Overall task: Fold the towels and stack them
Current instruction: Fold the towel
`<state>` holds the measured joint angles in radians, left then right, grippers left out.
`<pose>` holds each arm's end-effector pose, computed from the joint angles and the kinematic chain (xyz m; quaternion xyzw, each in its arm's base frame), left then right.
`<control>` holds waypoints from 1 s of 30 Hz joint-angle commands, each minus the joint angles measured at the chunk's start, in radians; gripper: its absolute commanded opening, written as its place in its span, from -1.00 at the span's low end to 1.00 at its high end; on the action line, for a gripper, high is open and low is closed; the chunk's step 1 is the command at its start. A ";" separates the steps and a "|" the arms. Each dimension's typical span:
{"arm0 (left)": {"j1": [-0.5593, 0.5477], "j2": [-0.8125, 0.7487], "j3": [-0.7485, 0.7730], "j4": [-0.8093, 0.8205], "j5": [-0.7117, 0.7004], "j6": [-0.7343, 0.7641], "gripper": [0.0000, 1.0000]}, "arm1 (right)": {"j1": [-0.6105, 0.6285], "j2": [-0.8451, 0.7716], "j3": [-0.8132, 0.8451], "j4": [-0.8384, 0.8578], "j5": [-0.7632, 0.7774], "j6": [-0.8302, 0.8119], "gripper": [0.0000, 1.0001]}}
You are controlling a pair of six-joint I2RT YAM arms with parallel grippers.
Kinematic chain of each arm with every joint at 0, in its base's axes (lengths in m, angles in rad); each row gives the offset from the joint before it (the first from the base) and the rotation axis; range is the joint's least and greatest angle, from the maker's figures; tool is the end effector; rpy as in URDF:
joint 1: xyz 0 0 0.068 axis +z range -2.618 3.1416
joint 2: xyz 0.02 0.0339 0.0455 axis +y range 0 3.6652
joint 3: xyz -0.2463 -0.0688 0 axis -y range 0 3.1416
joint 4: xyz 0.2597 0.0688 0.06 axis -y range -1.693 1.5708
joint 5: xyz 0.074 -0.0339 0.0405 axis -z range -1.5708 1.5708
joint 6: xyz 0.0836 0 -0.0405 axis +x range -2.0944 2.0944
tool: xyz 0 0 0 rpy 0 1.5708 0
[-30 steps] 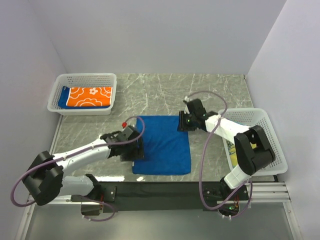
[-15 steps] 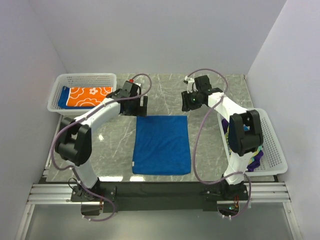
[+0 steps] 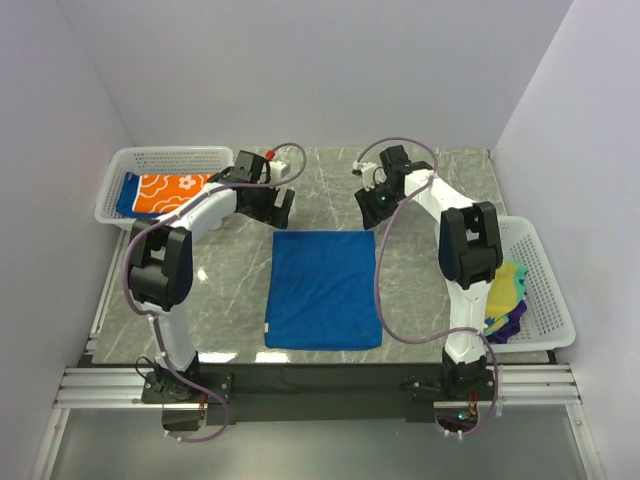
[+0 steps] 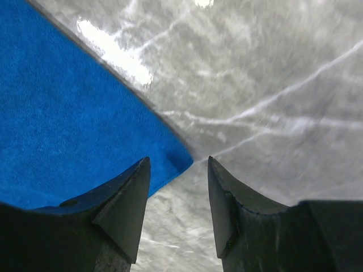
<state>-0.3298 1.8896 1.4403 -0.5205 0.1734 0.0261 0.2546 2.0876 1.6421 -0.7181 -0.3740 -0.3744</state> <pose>0.4169 -0.1580 0.1597 0.1937 0.9320 -0.1264 0.2790 0.4394 0.1459 0.1305 -0.3334 0.9034 0.1699 0.2092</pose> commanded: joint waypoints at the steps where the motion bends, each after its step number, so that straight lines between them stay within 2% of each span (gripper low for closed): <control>1: 0.005 0.042 0.084 0.034 0.098 0.098 0.99 | -0.008 0.038 0.084 -0.099 -0.034 -0.081 0.02; 5: 0.003 0.089 0.141 -0.004 0.133 0.132 0.97 | -0.006 0.063 0.111 -0.132 -0.046 -0.109 -0.04; 10: 0.003 0.109 0.138 -0.021 0.140 0.167 0.95 | -0.002 0.104 0.142 -0.172 -0.051 -0.127 -0.13; 22: 0.003 0.134 0.140 -0.049 0.167 0.212 0.89 | 0.000 0.152 0.159 -0.172 -0.045 -0.132 -0.17; 27: 0.003 0.155 0.146 -0.065 0.159 0.222 0.83 | 0.000 0.160 0.160 -0.175 -0.049 -0.133 -0.31; 30: 0.003 0.169 0.147 -0.069 0.172 0.228 0.73 | 0.000 0.163 0.170 -0.182 -0.049 -0.132 -0.63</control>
<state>-0.3286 2.0411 1.5490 -0.5713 0.3122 0.2241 0.2546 2.2307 1.7683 -0.8787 -0.4126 -0.4976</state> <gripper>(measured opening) 0.881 0.221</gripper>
